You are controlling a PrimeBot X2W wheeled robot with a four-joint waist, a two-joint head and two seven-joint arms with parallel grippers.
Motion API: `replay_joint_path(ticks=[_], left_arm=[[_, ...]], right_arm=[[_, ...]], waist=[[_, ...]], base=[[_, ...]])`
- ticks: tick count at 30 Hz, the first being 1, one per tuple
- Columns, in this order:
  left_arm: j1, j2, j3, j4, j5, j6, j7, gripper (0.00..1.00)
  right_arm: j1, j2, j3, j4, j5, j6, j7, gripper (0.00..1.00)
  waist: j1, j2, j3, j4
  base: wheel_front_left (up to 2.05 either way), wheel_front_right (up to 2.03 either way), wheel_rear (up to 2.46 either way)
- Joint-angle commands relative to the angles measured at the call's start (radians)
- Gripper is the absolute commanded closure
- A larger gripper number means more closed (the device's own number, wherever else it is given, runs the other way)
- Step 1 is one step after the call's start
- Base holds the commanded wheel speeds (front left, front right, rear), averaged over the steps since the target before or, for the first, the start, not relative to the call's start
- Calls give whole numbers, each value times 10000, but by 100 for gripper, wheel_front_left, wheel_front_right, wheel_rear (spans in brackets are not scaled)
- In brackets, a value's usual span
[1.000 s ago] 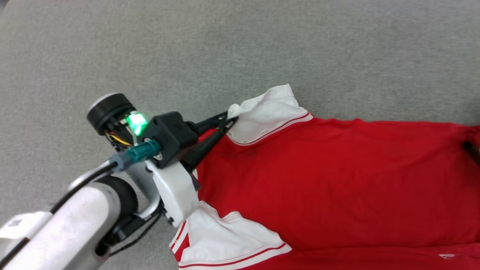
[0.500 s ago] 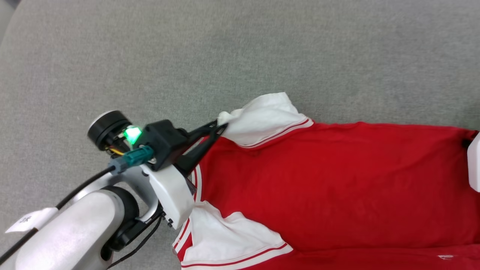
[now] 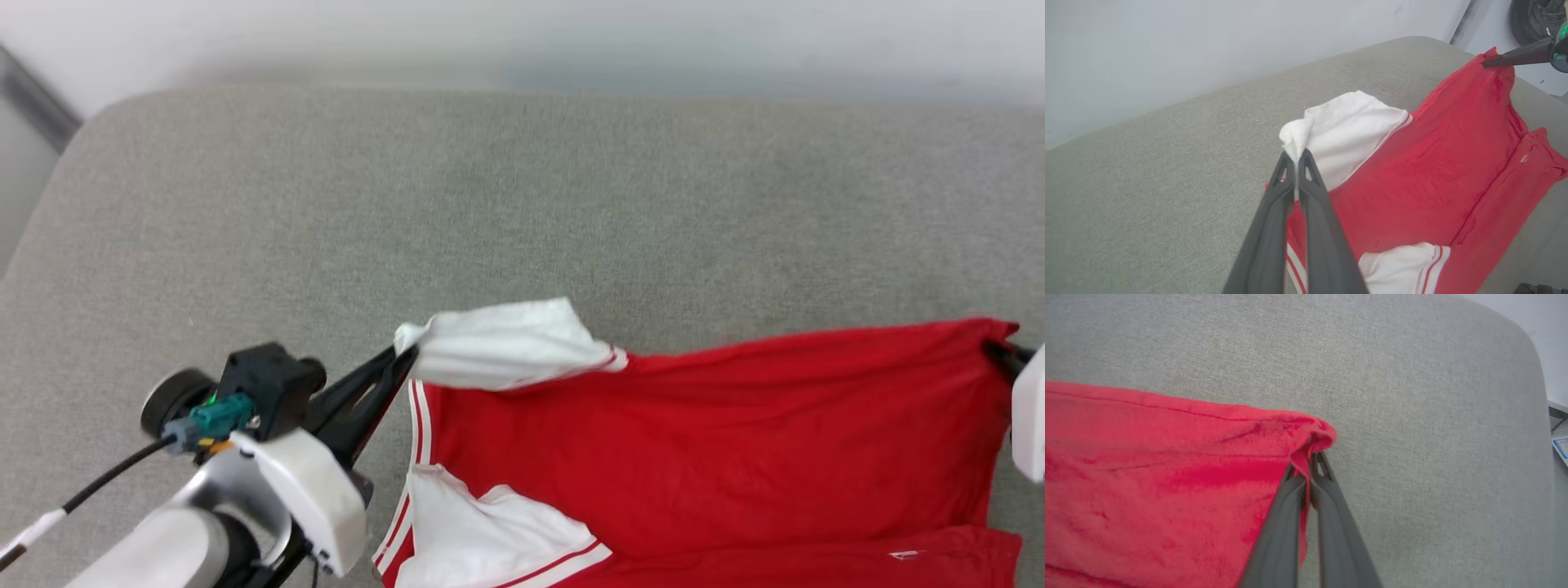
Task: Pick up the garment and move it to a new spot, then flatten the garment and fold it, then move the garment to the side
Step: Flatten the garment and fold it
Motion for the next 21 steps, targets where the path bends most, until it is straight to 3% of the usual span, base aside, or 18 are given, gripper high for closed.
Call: replay_joint_path(ticks=[1, 13, 17, 21], left_arm=[[393, 170, 75, -76, -92, 156, -58, 100], [2664, 671, -559, 14, -507, 598, -95, 100], [3067, 508, -738, 616, -860, 473, -48, 100], [3047, 305, -1006, 1573, -859, 203, -45, 100]], right_arm=[[464, -100, -88, -316, -109, -4, -173, 100], [3854, 209, -616, -1719, -547, -5, -1137, 100], [4246, 174, -384, -1555, -189, -4, -1450, 100], [4226, -403, 451, -1277, -149, -4, -1983, 100]], waist=[[1, 0, -340, -80], [1, 0, -693, -165], [1, 0, -578, -214], [1, 0, -474, -251]], base=[[0, 0, 0], [0, 0, 0], [0, 0, 0], [0, 0, 0]])
